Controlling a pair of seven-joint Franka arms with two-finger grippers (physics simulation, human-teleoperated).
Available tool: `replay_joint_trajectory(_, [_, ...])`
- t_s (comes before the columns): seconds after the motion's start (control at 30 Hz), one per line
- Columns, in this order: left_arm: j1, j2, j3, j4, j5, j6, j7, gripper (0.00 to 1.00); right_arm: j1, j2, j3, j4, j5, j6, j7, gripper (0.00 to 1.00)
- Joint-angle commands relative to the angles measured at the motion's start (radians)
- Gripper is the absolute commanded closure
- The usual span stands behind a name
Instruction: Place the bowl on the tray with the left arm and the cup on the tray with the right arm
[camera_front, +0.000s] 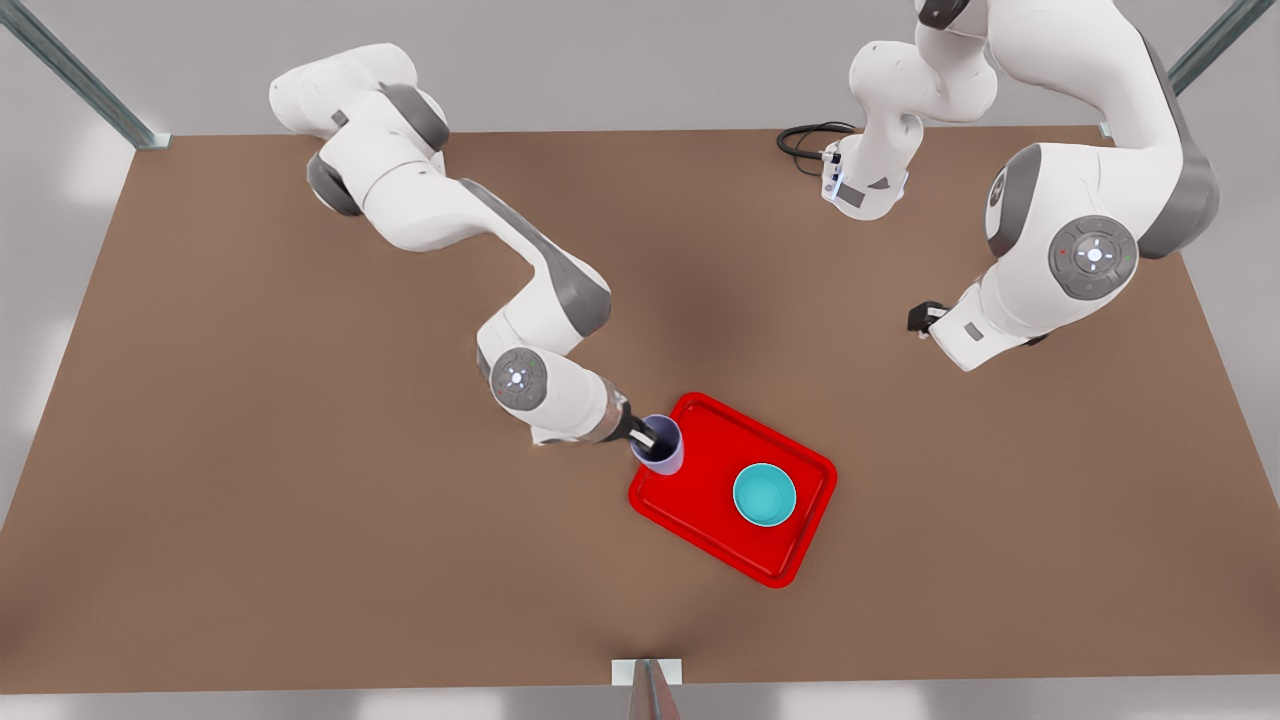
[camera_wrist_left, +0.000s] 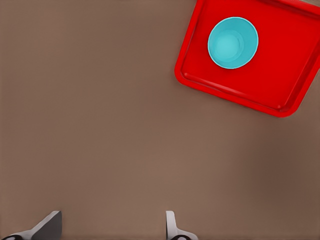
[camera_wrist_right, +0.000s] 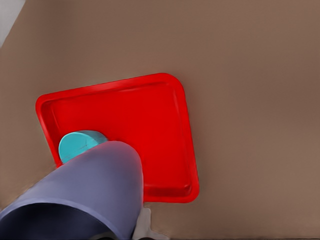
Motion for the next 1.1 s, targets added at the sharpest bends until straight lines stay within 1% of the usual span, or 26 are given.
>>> replay_joint_trajectory(0.0, [0.001,0.0,0.001,0.0,0.0,0.0,0.0,0.0,0.007,0.015,0.001,0.004,-0.002,0.005,0.011,0.79])
replay_joint_trajectory(0.03, [-0.001,0.001,0.001,0.0,-0.001,0.0,0.0,0.0,0.012,0.063,0.002,0.029,-0.002,0.007,0.012,0.79])
replay_joint_trajectory(0.1, [0.001,0.0,0.0,0.0,0.0,0.0,0.0,0.0,0.044,0.107,0.002,0.035,-0.001,0.034,0.015,0.79])
replay_joint_trajectory(0.23, [0.001,0.0,0.001,0.0,0.0,0.0,0.0,0.0,0.062,0.17,-0.007,0.035,-0.007,0.063,0.025,0.79])
replay_joint_trajectory(0.37, [-0.001,0.0,0.001,0.0,0.0,0.0,0.002,0.0,0.064,0.19,-0.014,0.029,-0.048,0.077,0.024,0.79])
replay_joint_trajectory(0.43, [0.001,0.001,0.001,-0.002,0.0,0.0,0.0,0.0,0.099,0.198,-0.042,0.029,-0.056,0.08,0.024,0.79])
replay_joint_trajectory(0.5, [-0.001,0.001,0.001,-0.002,-0.001,0.0,0.0,0.0,0.119,0.199,-0.045,0.029,-0.057,0.08,0.025,0.79])
replay_joint_trajectory(0.53, [0.001,0.001,0.001,-0.002,-0.001,-0.002,0.0,0.0,0.14,0.202,-0.073,0.027,-0.059,0.093,0.025,0.79])
replay_joint_trajectory(0.6, [-0.001,0.001,0.001,-0.003,-0.001,-0.002,0.0,0.0,0.142,0.213,-0.074,0.026,-0.059,0.096,0.025,0.79])
replay_joint_trajectory(0.63, [-0.001,0.001,0.001,-0.003,-0.001,-0.002,0.0,0.0,0.142,0.211,-0.074,0.026,-0.059,0.102,0.025,0.66])
replay_joint_trajectory(0.67, [-0.001,0.003,0.001,-0.002,-0.001,0.0,0.0,0.0,0.142,0.211,-0.074,0.026,-0.059,0.102,0.027,0.26])
replay_joint_trajectory(0.7, [-0.001,0.003,0.001,-0.002,-0.001,0.0,0.0,0.0,0.143,0.211,-0.074,0.024,-0.06,0.102,0.027,0.2])
replay_joint_trajectory(0.73, [-0.001,0.001,0.001,-0.002,-0.001,0.0,0.0,0.0,0.142,0.21,-0.074,0.024,-0.06,0.099,0.028,0.06])
replay_joint_trajectory(0.77, [-0.001,0.001,0.001,0.0,-0.001,-0.002,0.0,0.0,0.165,0.213,-0.082,0.024,-0.074,0.102,0.03,0.0])
replay_joint_trajectory(1.07, [-0.001,0.003,0.001,0.0,-0.001,0.0,0.0,0.0,0.17,0.201,-0.079,0.029,-0.073,0.145,0.033,0.0])
